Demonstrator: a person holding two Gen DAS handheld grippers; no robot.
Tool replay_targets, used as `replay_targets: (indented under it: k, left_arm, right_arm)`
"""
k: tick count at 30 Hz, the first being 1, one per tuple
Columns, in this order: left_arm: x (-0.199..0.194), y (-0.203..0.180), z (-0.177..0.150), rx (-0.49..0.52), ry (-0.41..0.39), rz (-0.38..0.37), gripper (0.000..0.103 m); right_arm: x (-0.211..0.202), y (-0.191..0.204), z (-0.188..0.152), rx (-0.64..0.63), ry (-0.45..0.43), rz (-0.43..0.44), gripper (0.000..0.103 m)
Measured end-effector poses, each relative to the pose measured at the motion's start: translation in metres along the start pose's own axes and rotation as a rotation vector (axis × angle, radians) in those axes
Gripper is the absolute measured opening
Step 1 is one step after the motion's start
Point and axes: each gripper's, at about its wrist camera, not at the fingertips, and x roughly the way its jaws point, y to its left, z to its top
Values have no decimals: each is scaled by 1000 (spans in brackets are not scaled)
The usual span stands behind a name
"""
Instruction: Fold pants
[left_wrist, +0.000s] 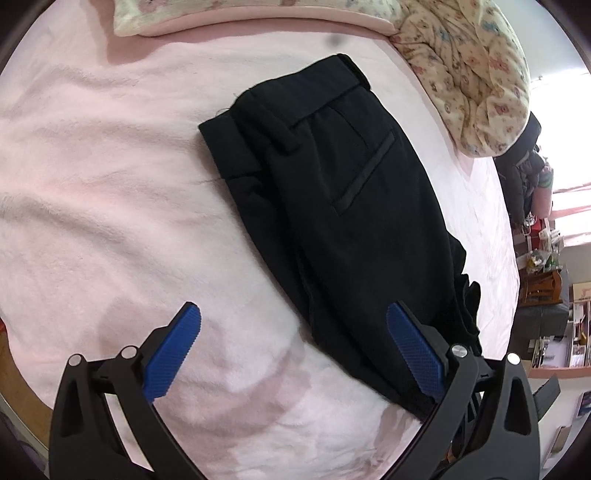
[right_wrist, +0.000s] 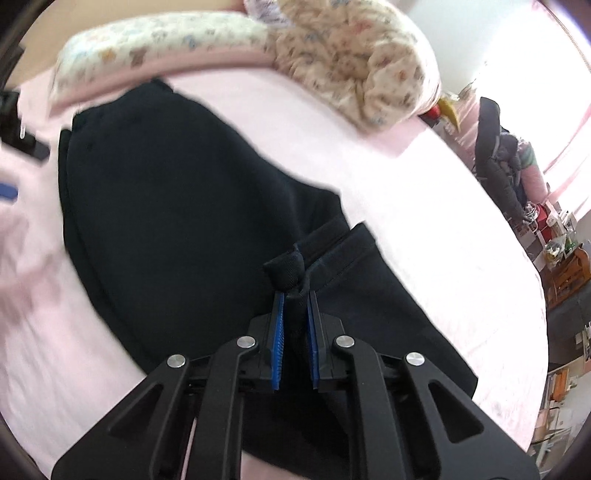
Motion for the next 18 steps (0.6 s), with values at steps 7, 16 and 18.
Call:
replay_targets:
  k: [7, 16, 18]
  left_arm:
    - [2, 19, 17, -105, 10, -88, 101]
    - [20, 47, 65, -366, 14, -339, 101]
    - [31, 46, 76, -368, 37, -307, 101]
  right_arm:
    - [24, 23, -9, -91, 107, 63, 41]
    - [-28, -12, 1, 193, 43, 278, 67]
    - [-34, -15, -1, 250, 53, 302, 67]
